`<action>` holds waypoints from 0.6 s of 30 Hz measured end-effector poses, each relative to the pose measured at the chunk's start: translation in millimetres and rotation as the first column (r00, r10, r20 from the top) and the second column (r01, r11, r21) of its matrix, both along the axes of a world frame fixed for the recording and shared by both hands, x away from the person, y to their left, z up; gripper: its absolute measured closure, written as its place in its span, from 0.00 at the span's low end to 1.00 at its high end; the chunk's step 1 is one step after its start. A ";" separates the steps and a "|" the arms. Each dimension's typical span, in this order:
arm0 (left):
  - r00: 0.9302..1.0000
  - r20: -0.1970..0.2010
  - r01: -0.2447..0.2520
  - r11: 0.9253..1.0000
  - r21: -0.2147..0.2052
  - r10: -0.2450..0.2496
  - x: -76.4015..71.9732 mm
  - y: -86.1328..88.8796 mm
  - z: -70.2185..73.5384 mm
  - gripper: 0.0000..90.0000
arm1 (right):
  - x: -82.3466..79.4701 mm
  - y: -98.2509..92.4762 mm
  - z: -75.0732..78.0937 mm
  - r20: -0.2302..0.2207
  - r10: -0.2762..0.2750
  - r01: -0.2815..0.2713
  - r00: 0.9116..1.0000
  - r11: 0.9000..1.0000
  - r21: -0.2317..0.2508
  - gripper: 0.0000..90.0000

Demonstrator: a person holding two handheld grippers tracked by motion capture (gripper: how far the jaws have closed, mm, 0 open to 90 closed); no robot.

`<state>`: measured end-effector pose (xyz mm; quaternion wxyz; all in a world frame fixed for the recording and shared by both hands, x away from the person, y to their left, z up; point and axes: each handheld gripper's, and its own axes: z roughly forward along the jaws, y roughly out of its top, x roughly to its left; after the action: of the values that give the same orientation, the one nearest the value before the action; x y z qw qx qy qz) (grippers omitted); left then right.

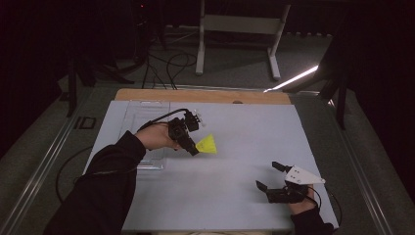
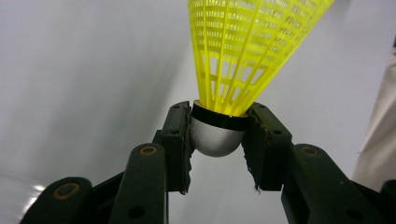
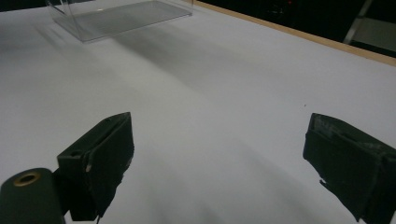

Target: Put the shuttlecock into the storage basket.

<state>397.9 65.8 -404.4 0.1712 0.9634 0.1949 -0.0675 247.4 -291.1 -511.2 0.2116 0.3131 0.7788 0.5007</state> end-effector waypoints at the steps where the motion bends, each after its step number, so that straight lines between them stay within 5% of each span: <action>1: 1.000 0.010 -0.007 1.000 -0.006 0.007 0.2 1.5 1.4 0.71 | 0.0 0.0 0.0 -0.001 0.000 0.000 1.000 1.000 -0.001 0.10; 18: 0.994 0.030 -0.105 0.993 -0.054 0.107 3.1 33.4 14.4 0.71 | -0.5 0.6 0.8 0.000 -0.002 0.002 1.000 1.000 -0.001 0.10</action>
<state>401.0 99.2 -390.0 0.2029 0.9479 0.2410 -0.0474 246.9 -290.5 -510.4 0.2124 0.3136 0.7788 0.5001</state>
